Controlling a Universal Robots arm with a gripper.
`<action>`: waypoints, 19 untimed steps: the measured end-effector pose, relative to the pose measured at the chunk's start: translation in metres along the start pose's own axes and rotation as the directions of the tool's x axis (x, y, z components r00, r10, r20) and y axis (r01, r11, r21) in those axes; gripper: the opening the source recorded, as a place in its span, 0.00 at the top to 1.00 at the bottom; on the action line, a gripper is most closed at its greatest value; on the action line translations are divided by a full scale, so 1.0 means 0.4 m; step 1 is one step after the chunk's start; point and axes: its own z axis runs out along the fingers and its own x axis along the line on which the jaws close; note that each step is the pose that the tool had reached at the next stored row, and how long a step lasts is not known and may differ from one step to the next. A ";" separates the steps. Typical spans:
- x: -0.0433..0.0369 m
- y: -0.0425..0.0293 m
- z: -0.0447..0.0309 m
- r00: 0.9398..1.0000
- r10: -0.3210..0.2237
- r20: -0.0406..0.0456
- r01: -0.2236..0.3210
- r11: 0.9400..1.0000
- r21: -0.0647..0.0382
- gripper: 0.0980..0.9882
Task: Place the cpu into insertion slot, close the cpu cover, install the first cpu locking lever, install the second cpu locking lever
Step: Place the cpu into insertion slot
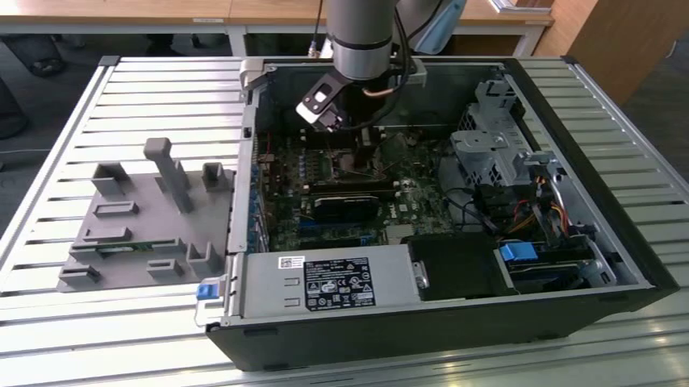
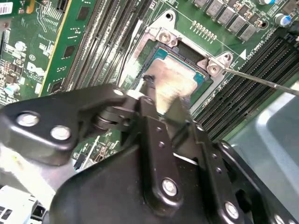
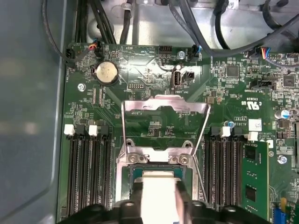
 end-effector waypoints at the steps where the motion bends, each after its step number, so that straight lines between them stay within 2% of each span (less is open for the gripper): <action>1: 0.000 0.003 -0.001 1.000 0.000 0.000 0.000 1.000 0.004 0.72; 2: 0.000 0.005 -0.002 1.000 0.000 0.000 0.000 1.000 0.009 0.72; 4: 0.000 0.008 -0.004 1.000 0.000 0.000 0.000 1.000 0.014 0.85; 5: 0.000 0.008 -0.006 1.000 0.000 0.000 0.000 1.000 0.015 0.85; 6: 0.000 0.009 -0.008 1.000 0.000 0.000 0.001 1.000 0.016 0.93; 10: -0.001 0.010 -0.016 1.000 0.000 0.000 0.000 1.000 0.018 0.93; 16: -0.001 0.010 -0.019 1.000 -0.001 0.000 0.001 1.000 0.018 0.93; 19: 0.006 0.010 -0.019 1.000 -0.001 0.000 0.001 1.000 0.019 0.93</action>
